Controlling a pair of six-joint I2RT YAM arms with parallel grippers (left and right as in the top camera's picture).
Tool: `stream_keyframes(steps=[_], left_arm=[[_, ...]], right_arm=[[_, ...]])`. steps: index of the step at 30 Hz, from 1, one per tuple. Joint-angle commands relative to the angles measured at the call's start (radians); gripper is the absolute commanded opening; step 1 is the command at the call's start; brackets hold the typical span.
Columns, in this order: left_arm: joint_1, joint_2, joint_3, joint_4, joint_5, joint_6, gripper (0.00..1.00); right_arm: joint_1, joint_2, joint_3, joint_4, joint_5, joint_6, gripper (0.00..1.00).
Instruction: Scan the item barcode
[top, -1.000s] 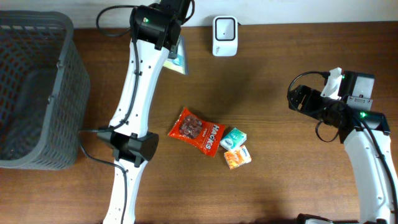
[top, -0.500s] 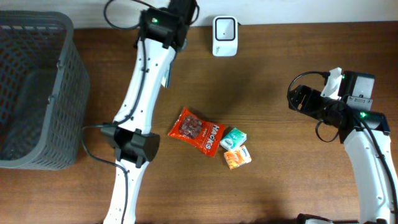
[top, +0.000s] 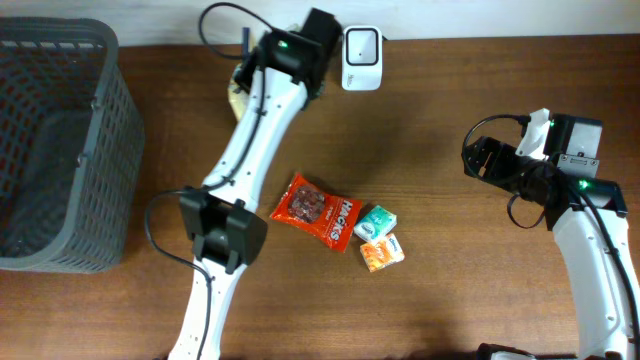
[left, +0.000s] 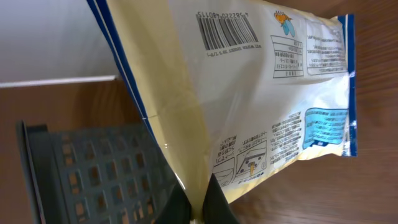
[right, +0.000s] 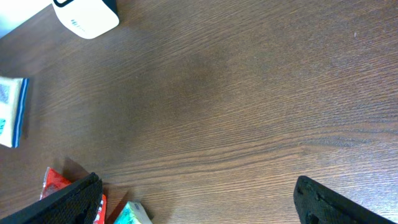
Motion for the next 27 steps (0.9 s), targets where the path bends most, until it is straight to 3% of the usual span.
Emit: stream_keyframes(steps=[1,16,17,18,19,22,27], left_arm=[[-0.077,-0.013,0.004,0.005,-0.016,0.003,0.00],[-0.296,-0.013,-0.192,0.015,-0.005,-0.032,0.00],[-0.314,-0.013,-0.192,0.023,-0.005,-0.050,0.03],[-0.337,-0.013,-0.192,0.035,-0.003,-0.079,0.18],[-0.352,-0.013,-0.192,0.042,0.010,-0.092,0.22],[-0.400,-0.013,-0.192,0.063,0.183,-0.094,0.12],[-0.433,-0.013,-0.170,0.104,0.396,-0.094,0.15]], right_arm=[[-0.002,-0.010,0.011,0.003,0.009,0.007,0.98],[-0.002,-0.010,0.011,0.003,0.009,0.007,0.99],[-0.002,-0.010,0.011,0.003,0.009,0.007,0.98],[-0.002,-0.010,0.011,0.003,0.009,0.007,0.98],[-0.002,-0.010,0.011,0.003,0.009,0.007,0.98],[-0.002,-0.010,0.011,0.003,0.009,0.007,0.98],[-0.002,-0.010,0.011,0.003,0.009,0.007,0.98]])
